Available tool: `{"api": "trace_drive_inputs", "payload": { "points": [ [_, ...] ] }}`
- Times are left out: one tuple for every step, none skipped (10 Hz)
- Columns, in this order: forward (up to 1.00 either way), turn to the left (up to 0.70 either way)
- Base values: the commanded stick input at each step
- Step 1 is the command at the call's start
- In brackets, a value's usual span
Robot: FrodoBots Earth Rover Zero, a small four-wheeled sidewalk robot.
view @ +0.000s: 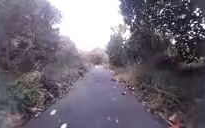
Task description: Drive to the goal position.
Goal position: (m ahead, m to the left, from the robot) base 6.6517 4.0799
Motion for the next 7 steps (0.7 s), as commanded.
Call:
{"api": "trace_drive_inputs", "payload": {
  "points": [
    [0.7, 0.0],
    [0.7, 0.0],
    [0.7, 0.0],
    [0.7, 0.0],
    [0.7, 0.0],
    [0.7, 0.0],
    [0.7, 0.02]
  ]
}}
